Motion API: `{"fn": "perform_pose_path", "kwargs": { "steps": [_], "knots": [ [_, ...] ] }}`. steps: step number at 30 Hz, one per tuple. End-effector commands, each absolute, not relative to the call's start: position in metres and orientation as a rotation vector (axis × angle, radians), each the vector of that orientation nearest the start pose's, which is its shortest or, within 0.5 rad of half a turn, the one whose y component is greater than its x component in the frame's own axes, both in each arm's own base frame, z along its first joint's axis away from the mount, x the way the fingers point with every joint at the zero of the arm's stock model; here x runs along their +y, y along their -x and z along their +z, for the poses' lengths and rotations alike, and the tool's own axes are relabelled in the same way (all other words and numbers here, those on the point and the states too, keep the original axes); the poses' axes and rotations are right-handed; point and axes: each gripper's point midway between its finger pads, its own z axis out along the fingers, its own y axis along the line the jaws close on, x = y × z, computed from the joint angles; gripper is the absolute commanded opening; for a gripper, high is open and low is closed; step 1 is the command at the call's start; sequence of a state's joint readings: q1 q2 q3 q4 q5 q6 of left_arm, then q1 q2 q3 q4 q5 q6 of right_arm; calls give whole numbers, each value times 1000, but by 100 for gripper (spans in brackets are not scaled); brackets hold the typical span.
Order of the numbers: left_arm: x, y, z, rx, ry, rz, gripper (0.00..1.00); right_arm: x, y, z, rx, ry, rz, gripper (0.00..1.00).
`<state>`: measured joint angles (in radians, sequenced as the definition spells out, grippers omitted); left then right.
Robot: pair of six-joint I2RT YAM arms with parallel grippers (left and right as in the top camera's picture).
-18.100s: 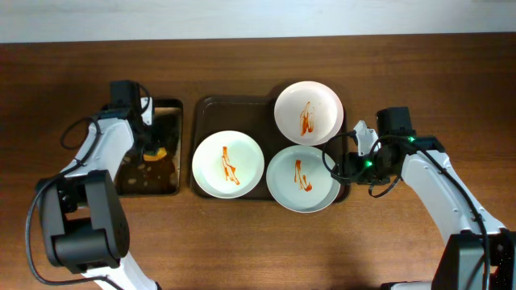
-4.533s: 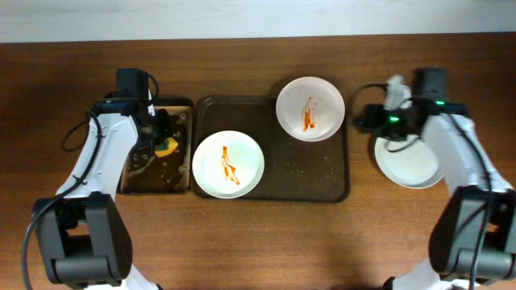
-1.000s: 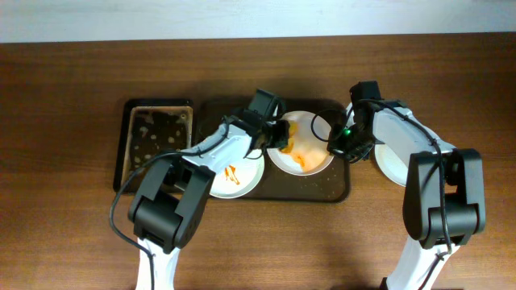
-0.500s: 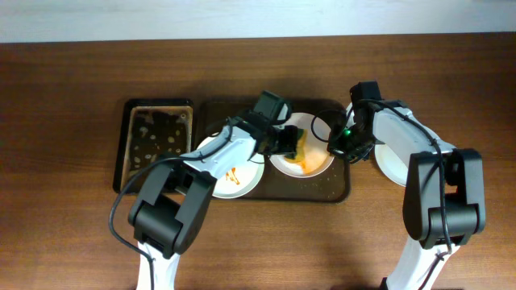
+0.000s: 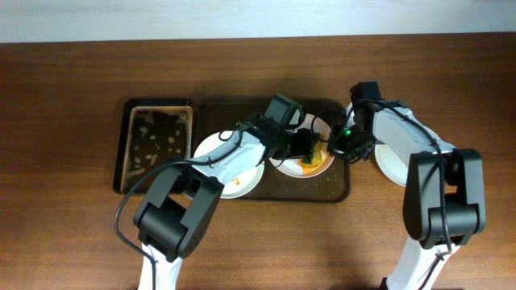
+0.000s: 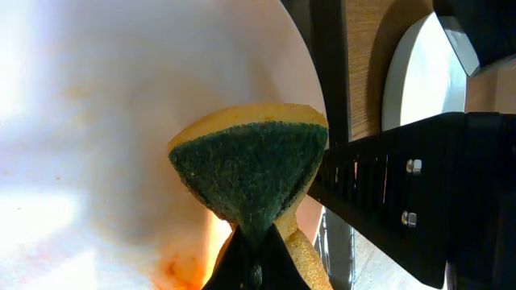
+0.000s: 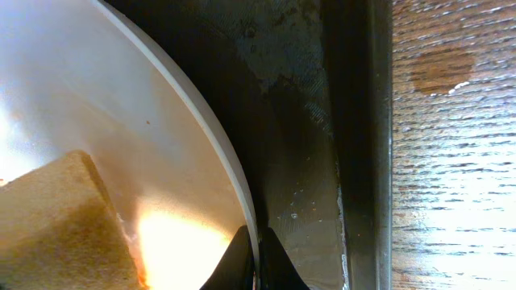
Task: Clean dirty plates on tray and stack at the side
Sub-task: 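Scrub the right-held plate with the sponge in the left gripper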
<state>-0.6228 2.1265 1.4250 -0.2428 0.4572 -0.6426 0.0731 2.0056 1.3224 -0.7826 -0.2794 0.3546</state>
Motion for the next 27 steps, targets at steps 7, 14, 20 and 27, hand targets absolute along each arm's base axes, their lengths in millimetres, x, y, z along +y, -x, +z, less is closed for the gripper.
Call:
{"fn": "perform_pose_path", "kwargs": {
  "steps": [7, 14, 20, 27],
  "knots": [
    [-355, -364, -7, 2830, -127, -851, 0, 73, -372, -1, 3073, -397, 417, 4],
    [-305, -393, -16, 2820, -118, -671, 0, 73, -372, -1, 3072, -397, 416, 4],
    [-248, -431, -16, 2771, -13, -495, 0, 73, -372, -1, 3073, -397, 416, 4],
    [-213, -451, -3, 2751, 7, -423, 0, 73, -372, -1, 3073, -397, 416, 4]
  ]
}}
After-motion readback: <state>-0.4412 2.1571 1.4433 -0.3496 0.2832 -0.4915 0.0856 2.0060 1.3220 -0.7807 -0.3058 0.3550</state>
